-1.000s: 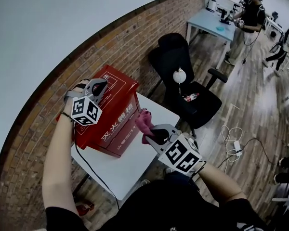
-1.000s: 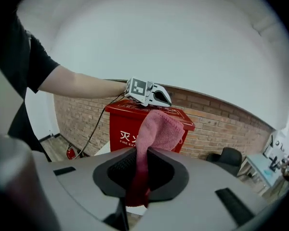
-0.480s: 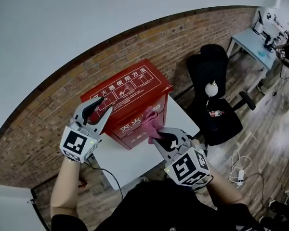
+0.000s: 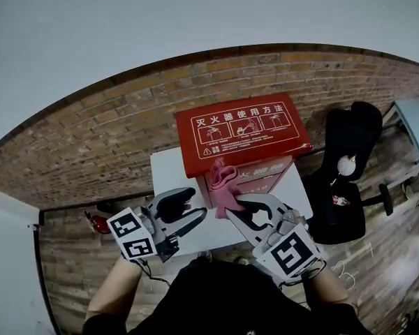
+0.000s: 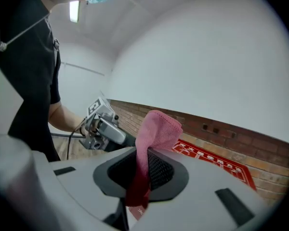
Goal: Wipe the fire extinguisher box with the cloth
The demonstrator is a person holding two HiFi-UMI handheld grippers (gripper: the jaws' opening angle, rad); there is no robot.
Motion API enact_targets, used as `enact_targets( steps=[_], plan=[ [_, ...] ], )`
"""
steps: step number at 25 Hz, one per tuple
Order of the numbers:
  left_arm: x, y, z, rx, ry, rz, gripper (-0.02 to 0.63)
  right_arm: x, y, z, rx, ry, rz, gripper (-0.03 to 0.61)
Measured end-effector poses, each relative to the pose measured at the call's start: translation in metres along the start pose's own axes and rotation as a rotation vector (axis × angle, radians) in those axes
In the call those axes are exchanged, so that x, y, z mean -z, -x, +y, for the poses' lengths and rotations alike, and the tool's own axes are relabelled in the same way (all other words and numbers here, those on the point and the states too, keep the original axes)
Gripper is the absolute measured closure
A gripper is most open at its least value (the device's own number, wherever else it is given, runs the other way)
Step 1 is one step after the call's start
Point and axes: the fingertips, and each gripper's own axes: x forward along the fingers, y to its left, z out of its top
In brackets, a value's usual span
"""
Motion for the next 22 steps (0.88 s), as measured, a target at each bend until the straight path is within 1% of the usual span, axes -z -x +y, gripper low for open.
enact_targets(
  steps=[2, 4, 6, 9, 13, 15, 18, 20, 22],
  plan=[
    [0.004, 0.002, -0.004, 0.073, 0.147, -0.047, 0.339, -0.01, -0.007, 0.014, -0.105, -0.008, -0.076, 0.514],
    [0.001, 0.005, -0.01, 0.151, 0.275, -0.103, 0.314, -0.016, -0.011, 0.024, -0.194, -0.063, -0.142, 0.514],
    [0.001, 0.007, -0.014, 0.202, 0.345, -0.127, 0.274, -0.018, -0.013, 0.029, -0.266, -0.133, -0.176, 0.514],
    [0.006, 0.005, -0.015, 0.227, 0.392, -0.129, 0.234, -0.023, -0.009, 0.036, -0.365, -0.197, -0.233, 0.514],
    [0.011, -0.001, -0.016, 0.279, 0.459, -0.142, 0.215, -0.032, 0.0, 0.042, -0.476, -0.261, -0.329, 0.514],
    [0.012, -0.004, -0.02, 0.321, 0.492, -0.157, 0.207, -0.033, 0.006, 0.041, -0.519, -0.293, -0.369, 0.514],
    [0.004, -0.004, -0.024, 0.406, 0.549, -0.21, 0.207, -0.034, 0.016, 0.038, -0.582, -0.339, -0.433, 0.514],
    [-0.003, -0.005, -0.027, 0.449, 0.575, -0.231, 0.209, -0.035, 0.019, 0.035, -0.595, -0.358, -0.455, 0.514],
    [-0.003, -0.01, -0.031, 0.455, 0.564, -0.203, 0.207, -0.031, 0.017, 0.035, -0.57, -0.329, -0.434, 0.514]
  ],
)
